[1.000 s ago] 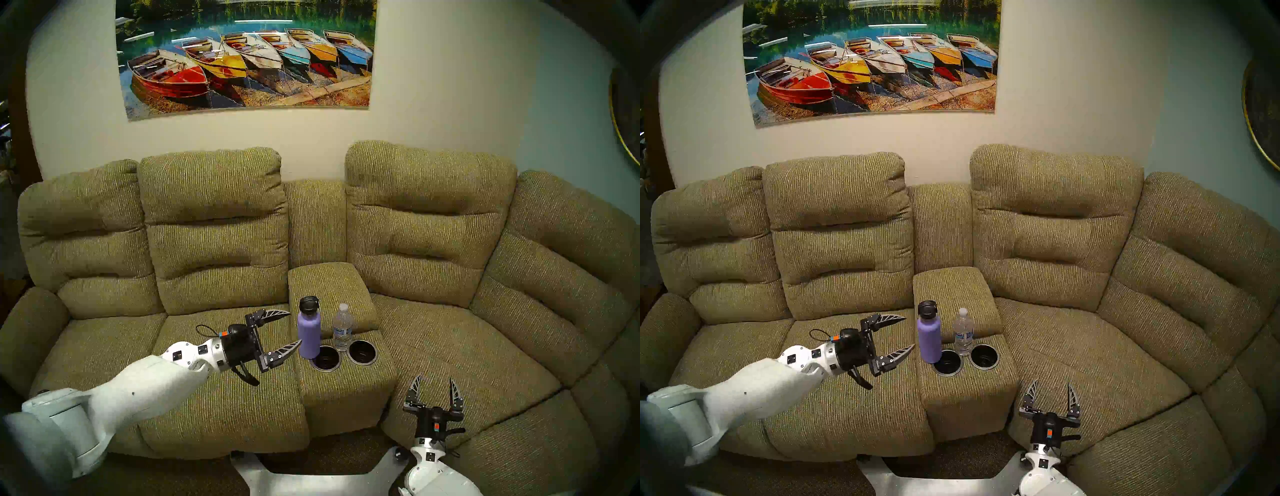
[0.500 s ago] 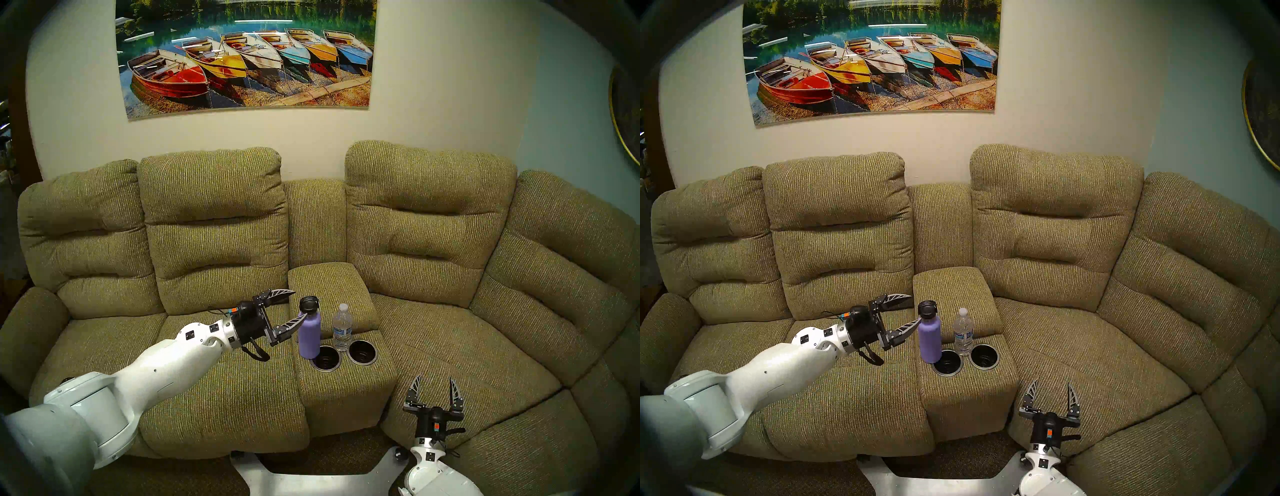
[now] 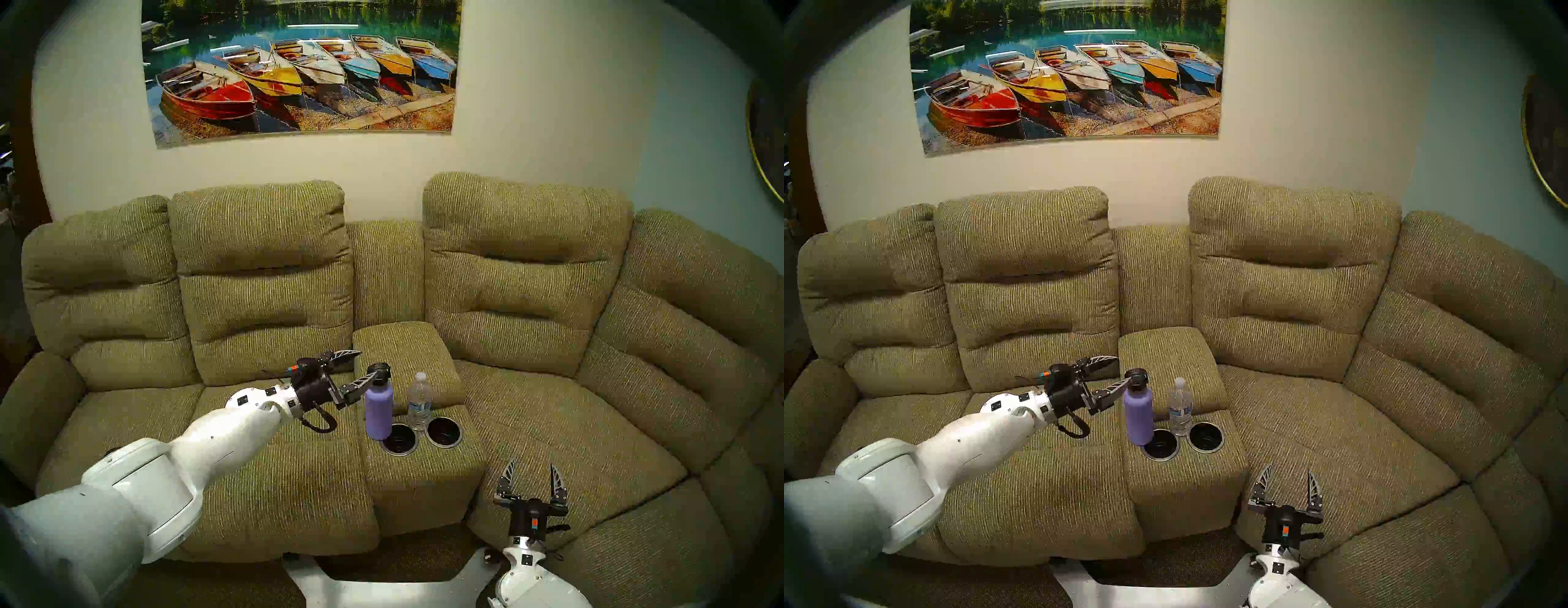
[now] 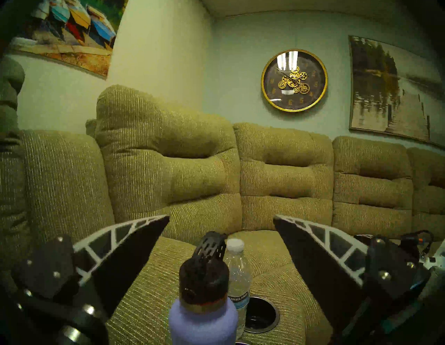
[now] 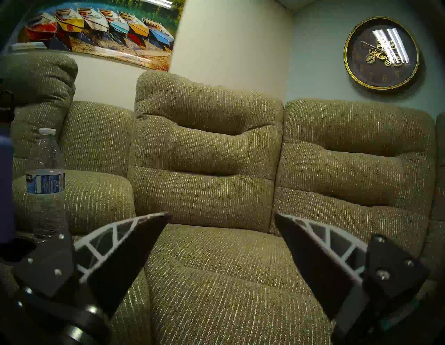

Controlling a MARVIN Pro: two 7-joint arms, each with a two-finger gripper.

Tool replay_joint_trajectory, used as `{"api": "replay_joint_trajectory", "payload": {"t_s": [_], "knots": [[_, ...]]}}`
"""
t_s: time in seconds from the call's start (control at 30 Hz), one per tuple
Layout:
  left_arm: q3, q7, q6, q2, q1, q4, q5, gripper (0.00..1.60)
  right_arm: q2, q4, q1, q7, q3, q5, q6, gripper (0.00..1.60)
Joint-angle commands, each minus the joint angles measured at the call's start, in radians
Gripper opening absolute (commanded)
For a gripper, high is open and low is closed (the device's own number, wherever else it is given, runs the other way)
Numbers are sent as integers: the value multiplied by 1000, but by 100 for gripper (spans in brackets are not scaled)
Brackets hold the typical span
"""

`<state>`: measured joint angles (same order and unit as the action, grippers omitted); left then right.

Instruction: Put bottles into cup holders

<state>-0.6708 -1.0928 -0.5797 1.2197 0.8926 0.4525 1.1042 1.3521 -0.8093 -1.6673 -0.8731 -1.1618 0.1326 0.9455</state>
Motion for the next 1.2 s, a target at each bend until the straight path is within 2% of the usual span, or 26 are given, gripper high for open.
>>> {"api": "replay_joint_trajectory", "payload": {"t_s": [0.0, 0.2, 0.47, 1.17], "knots": [[1, -27, 39, 70, -49, -62, 10, 160, 2, -4, 2, -1, 0, -1, 1, 160], [10, -35, 62, 107, -61, -121, 1, 160, 1, -3, 3, -1, 2, -2, 2, 160], [31, -4, 84, 140, -71, -195, -15, 160, 0, -2, 4, -1, 4, -3, 1, 160], [89, 149, 149, 210, -116, -292, -80, 160, -2, 2, 6, -1, 10, -6, 1, 160]]}}
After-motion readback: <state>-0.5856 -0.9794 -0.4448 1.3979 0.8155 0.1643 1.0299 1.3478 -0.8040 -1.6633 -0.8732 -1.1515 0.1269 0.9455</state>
